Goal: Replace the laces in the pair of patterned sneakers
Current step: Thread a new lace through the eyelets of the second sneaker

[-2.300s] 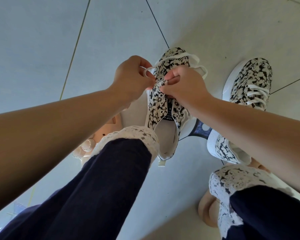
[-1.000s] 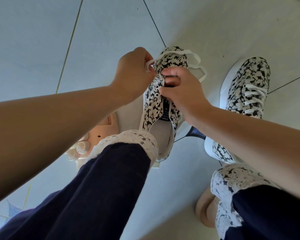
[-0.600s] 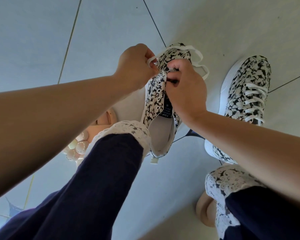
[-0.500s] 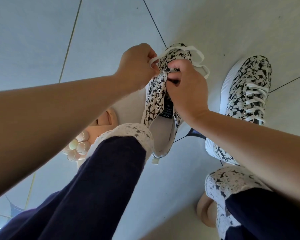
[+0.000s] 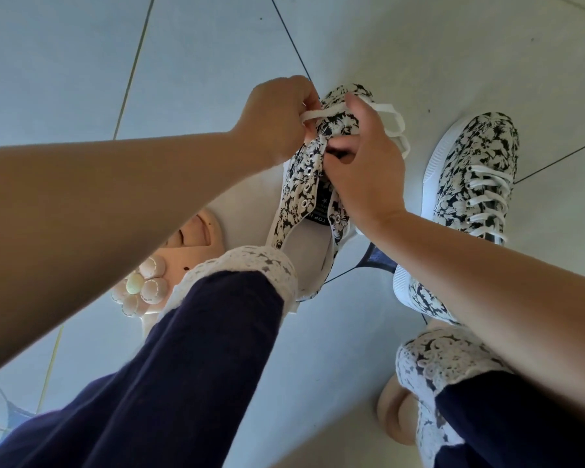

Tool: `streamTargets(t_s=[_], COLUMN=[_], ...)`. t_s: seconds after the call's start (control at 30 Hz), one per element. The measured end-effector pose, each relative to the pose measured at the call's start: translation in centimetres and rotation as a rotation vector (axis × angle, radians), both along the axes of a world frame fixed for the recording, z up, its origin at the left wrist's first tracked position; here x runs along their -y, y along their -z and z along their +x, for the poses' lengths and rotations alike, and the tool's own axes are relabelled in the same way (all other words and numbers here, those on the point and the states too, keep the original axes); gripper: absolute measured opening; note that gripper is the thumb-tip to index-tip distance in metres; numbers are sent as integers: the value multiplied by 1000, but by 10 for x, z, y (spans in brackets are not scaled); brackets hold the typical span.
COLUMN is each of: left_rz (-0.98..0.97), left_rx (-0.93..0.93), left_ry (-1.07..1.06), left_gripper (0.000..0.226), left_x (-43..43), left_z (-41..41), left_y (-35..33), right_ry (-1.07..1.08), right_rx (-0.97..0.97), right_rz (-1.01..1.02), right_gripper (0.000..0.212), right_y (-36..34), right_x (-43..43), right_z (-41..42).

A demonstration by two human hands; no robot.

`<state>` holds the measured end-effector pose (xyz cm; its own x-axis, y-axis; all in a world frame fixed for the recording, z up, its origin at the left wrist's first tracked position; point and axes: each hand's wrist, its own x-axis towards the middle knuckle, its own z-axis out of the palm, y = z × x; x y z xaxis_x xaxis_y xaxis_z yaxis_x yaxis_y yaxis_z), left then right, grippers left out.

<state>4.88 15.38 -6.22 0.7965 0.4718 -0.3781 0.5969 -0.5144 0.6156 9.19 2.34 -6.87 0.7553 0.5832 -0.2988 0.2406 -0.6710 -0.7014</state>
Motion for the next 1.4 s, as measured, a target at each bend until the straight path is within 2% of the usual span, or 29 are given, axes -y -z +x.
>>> streamTargets(t_s=[0.13,0.27,0.43,0.57,0.63,0.73,0.87,0.97,1.07,1.3,1.4], left_rz=[-28,-203,-107,-215,-204,-69,-57,49,115,-190,-97], left_rx=[4,-14,-75,-139,-150,-104,-80,-78,-52,-41,-75], left_ry=[53,-115,-214,-304,-325,-273,-270,-182,-67,29,95], left_gripper=[18,22,22,25,20,17,9,5,13,60,58], left_x=[4,7,11,11,11,14,15,16,18,14,17], left_z=[10,10,9,8,10,8,5,4,-4,-28,-22], left_y=[-3,-6,-8,-9,-10,-8,-4,-3,0,-18,-17], right_ry=[-17,-44,-34,-9,11,57,37,37,22,-8,-53], right_rx=[7,50,54,41,49,46,50,38,16,14,44], right_rz=[-6,-73,-108,-103,-90,-72,-137,-173,-166,-117,-111], right_gripper=[69,73,76,77,76,76,80,81,82,84,84], right_y=[2,5,7,9,9,9,9,7,7,7,5], right_x=[0,-3,-3,-3,-4,-5,-8,-9,-7,-3,-2], right_z=[3,1,-2,-1,-2,-2,-2,-1,-1,5,6])
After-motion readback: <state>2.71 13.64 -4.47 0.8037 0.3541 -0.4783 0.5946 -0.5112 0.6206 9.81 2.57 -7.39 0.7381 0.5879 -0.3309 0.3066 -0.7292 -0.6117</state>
